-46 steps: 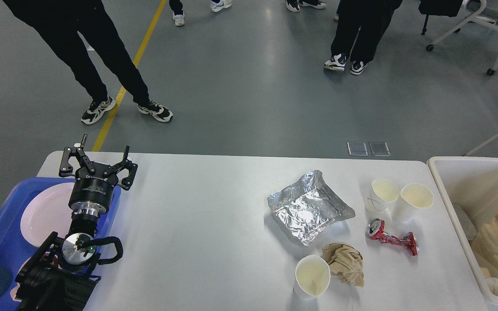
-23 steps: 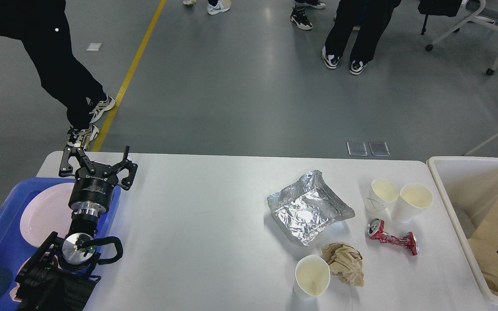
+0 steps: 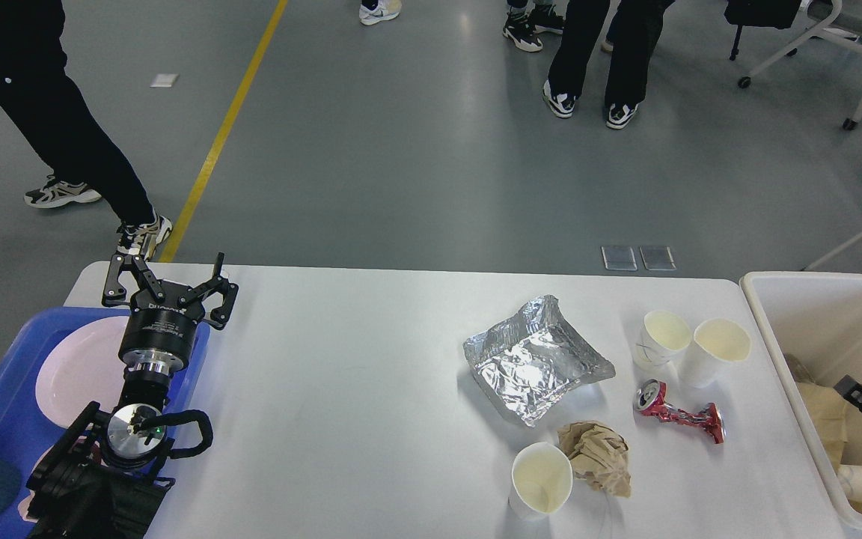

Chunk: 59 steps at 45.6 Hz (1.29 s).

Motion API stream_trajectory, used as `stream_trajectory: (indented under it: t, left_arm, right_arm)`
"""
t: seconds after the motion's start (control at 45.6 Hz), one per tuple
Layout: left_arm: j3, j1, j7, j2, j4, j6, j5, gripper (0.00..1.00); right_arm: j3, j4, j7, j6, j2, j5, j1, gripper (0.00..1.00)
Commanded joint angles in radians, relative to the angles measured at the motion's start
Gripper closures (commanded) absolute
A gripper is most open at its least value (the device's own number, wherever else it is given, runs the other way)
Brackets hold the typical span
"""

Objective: Tidy desktop
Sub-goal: 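Withdraw the right gripper from the bin and raise it, then lower the right gripper onto the white paper cup nearest the robot and grasp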

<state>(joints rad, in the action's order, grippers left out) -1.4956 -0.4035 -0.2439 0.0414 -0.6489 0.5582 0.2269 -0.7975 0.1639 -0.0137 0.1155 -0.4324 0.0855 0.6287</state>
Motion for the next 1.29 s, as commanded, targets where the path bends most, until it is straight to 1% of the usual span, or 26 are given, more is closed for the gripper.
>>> stream_trajectory:
  t: [0.0, 0.066, 0.153, 0.219, 0.285, 0.351, 0.416, 0.46, 0.635, 0.723, 0.811, 0.92, 0.986, 1.118, 1.271]
  left_arm:
    - [0.000, 0.000, 0.000, 0.000, 0.000, 0.000, 0.000, 0.04]
    - [0.000, 0.000, 0.000, 0.000, 0.000, 0.000, 0.000, 0.04]
    - [0.000, -0.001, 0.000, 0.000, 0.000, 0.002, 0.000, 0.04]
    - [0.000, 0.000, 0.000, 0.000, 0.000, 0.000, 0.000, 0.04]
    - [0.000, -0.001, 0.000, 0.000, 0.000, 0.002, 0.000, 0.04]
    - [0.000, 0.000, 0.000, 0.000, 0.000, 0.002, 0.000, 0.04]
    - [0.000, 0.000, 0.000, 0.000, 0.000, 0.002, 0.000, 0.04]
    - [0.000, 0.000, 0.000, 0.000, 0.000, 0.002, 0.000, 0.04]
    - [0.000, 0.000, 0.000, 0.000, 0.000, 0.002, 0.000, 0.04]
    - [0.000, 0.000, 0.000, 0.000, 0.000, 0.002, 0.000, 0.04]
    - [0.000, 0.000, 0.000, 0.000, 0.000, 0.002, 0.000, 0.04]
    - [0.000, 0.000, 0.000, 0.000, 0.002, 0.002, 0.000, 0.04]
    - [0.000, 0.000, 0.000, 0.000, 0.002, 0.002, 0.000, 0.04]
    - [0.000, 0.000, 0.000, 0.000, 0.002, 0.002, 0.000, 0.04]
    - [0.000, 0.000, 0.000, 0.000, 0.000, 0.002, 0.000, 0.04]
  right_arm:
    - [-0.015, 0.185, -0.005, -0.123, -0.147, -0.013, 0.160, 0.00]
    - [-0.034, 0.313, -0.008, -0.148, -0.216, -0.024, 0.253, 0.00]
    - [-0.120, 0.465, -0.035, -0.155, -0.259, -0.058, 0.408, 0.00]
    - [-0.227, 0.587, -0.060, -0.169, -0.266, -0.069, 0.537, 0.00]
    - [-0.356, 0.707, -0.065, -0.200, -0.258, -0.069, 0.695, 0.00]
    - [-0.466, 0.816, -0.065, -0.256, -0.233, -0.066, 0.854, 0.00]
    - [-0.554, 0.893, -0.065, -0.347, -0.180, -0.064, 0.997, 0.00]
    - [-0.598, 0.917, -0.065, -0.422, -0.137, -0.061, 1.074, 0.00]
    - [-0.623, 1.006, -0.065, -0.807, -0.023, -0.056, 1.351, 0.00]
    - [-0.623, 1.111, -0.066, -0.902, 0.018, -0.055, 1.473, 0.00]
    - [-0.623, 1.241, -0.066, -0.930, 0.075, -0.056, 1.609, 0.00]
    - [-0.614, 1.356, -0.069, -0.956, 0.095, -0.056, 1.746, 0.00]
    - [-0.592, 1.404, -0.069, -0.982, 0.101, -0.056, 1.787, 0.00]
    - [-0.546, 1.503, -0.069, -0.975, 0.127, -0.056, 1.867, 0.00]
    - [-0.467, 1.528, -0.069, -0.959, 0.127, -0.053, 1.892, 0.00]
